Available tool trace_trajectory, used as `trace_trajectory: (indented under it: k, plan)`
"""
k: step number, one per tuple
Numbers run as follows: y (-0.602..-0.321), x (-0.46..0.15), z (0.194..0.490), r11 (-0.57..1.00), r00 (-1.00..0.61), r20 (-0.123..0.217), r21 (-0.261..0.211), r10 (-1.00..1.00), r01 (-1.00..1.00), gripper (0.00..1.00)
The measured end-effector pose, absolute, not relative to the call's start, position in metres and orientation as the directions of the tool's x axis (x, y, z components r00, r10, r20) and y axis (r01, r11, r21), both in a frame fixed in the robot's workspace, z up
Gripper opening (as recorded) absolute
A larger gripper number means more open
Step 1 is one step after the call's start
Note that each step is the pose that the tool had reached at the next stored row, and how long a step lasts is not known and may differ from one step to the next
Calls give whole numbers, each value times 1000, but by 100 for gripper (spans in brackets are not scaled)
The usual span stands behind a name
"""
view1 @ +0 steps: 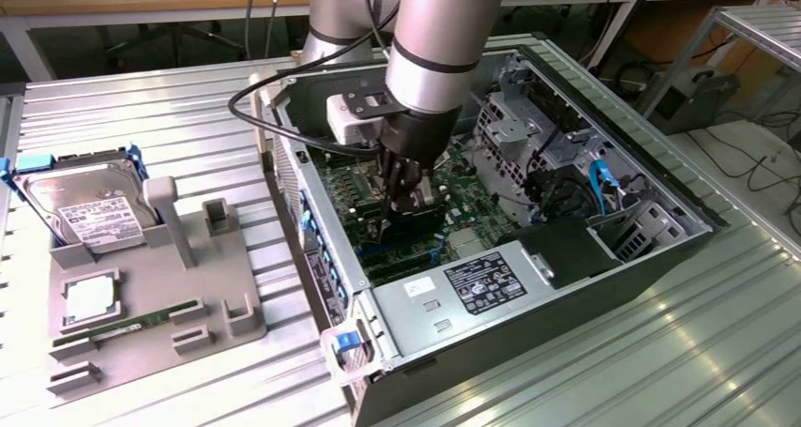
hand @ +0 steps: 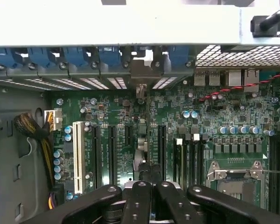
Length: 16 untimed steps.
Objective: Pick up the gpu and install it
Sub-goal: 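Press down on the gpu until it lock into place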
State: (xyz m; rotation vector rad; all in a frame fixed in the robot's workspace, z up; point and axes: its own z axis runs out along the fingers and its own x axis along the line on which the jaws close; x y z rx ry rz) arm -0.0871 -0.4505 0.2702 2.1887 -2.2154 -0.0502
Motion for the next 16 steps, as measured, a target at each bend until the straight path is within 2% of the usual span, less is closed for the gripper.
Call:
trace_trajectory:
  k: [8, 16]
  plan:
    - [-451, -88, 266, 11, -11, -3, 42, -1000, -999, 11]
    - [-451, -88, 297, 11, -11, -4, 42, -1000, -999, 11]
